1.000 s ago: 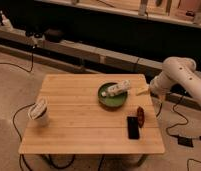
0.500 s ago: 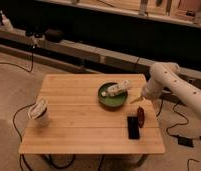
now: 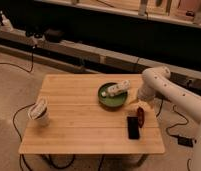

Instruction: Drag the pepper across the table

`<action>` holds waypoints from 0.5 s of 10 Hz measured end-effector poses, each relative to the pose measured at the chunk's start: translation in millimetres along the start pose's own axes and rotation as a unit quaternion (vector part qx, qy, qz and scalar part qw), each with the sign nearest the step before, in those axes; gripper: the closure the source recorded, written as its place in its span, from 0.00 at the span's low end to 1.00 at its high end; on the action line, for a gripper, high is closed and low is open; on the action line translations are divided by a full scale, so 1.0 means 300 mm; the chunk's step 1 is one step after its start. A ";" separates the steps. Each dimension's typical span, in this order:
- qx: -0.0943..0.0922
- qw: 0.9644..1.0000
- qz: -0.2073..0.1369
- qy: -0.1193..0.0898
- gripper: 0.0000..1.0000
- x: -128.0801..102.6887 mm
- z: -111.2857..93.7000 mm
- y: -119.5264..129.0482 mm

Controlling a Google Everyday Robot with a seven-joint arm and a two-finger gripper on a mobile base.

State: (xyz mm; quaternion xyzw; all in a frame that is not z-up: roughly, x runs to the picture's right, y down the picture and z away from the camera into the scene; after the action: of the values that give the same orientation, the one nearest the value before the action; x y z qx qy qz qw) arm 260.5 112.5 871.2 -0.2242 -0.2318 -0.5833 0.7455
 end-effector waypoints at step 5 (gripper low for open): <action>0.001 1.000 0.021 -0.011 0.22 -0.028 0.133 -0.061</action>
State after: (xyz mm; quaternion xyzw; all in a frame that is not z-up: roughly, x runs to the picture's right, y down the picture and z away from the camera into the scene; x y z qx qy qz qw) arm 237.6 139.0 898.8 -0.2348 -0.2353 -0.5651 0.7551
